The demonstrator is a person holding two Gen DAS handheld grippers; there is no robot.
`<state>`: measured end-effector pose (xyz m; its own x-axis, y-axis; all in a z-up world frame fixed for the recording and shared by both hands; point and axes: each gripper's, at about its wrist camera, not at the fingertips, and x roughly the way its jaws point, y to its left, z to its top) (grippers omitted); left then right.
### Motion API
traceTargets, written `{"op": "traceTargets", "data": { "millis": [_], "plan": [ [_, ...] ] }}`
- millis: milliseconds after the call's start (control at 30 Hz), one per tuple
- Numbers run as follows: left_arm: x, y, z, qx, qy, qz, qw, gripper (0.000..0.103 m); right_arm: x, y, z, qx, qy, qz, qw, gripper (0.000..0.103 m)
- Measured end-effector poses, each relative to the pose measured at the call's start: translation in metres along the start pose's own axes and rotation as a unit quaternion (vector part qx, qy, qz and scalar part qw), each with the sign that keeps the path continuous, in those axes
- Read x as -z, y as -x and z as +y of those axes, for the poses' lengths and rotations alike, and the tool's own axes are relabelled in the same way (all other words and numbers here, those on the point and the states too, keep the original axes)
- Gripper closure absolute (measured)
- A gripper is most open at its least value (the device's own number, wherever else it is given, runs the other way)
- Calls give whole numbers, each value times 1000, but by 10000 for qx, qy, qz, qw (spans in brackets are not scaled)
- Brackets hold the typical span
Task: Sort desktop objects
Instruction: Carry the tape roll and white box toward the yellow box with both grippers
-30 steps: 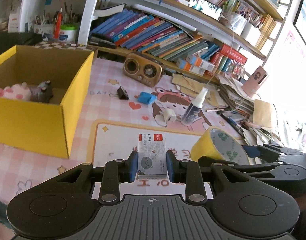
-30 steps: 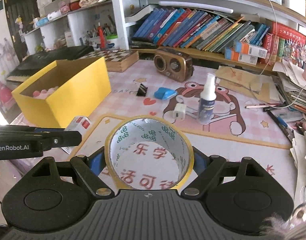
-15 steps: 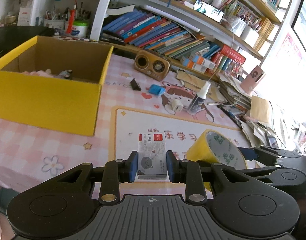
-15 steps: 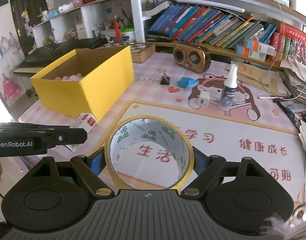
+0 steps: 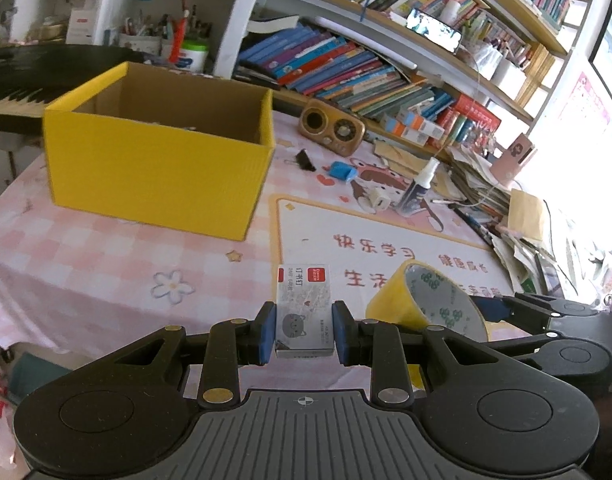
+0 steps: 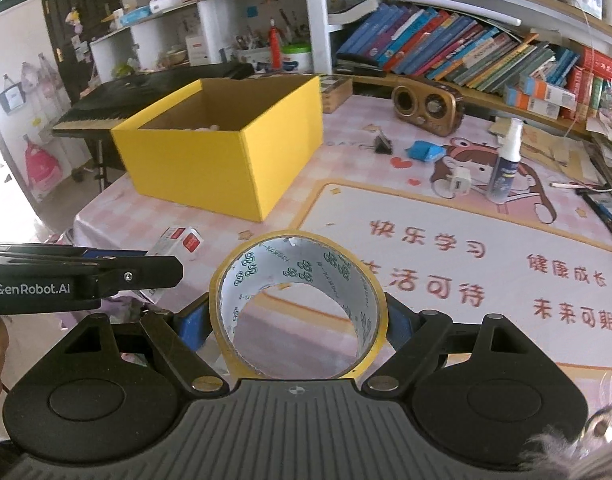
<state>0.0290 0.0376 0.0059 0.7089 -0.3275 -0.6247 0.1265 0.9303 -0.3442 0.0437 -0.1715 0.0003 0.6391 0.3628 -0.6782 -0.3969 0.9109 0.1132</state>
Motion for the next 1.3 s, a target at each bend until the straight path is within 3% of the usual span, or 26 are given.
{"op": "traceTargets", "data": {
  "millis": [800, 1300],
  "plan": [
    [11, 52, 53, -413, 490, -544, 9965, 75, -12, -13, 76, -473, 672, -25, 9966, 20],
    [4, 45, 61, -487, 617, -546, 9954, 75, -23, -25, 78, -544, 737, 51, 9958, 20]
  ]
}}
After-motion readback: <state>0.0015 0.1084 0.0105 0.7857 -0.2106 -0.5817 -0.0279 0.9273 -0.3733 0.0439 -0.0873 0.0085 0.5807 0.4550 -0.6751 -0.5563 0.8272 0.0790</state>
